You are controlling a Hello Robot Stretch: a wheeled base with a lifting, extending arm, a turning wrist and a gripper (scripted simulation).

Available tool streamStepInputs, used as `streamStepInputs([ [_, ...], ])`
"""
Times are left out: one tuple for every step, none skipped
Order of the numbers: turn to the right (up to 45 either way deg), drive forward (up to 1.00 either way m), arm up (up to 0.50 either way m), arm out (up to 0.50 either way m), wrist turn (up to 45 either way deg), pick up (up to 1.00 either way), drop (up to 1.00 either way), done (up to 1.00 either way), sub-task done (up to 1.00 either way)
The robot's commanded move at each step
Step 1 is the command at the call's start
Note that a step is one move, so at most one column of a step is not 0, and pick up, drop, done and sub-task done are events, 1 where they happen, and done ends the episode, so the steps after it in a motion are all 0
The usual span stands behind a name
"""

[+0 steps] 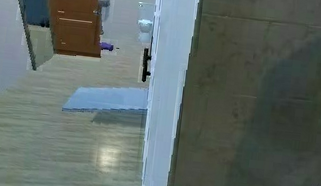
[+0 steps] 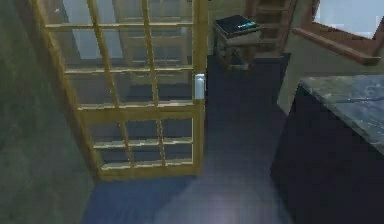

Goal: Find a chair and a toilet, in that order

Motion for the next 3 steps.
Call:
streamStepInputs([
  [-36.0,0.00,0.00,0.00,0.0,0.00,0.00,0.00,0.00],
  [0.0,0.65,0.00,0.00,0.0,0.00,0.00,0.00,0.00],
  [30.0,0.00,0.00,0.00,0.0,0.00,0.00,0.00,0.00],
])
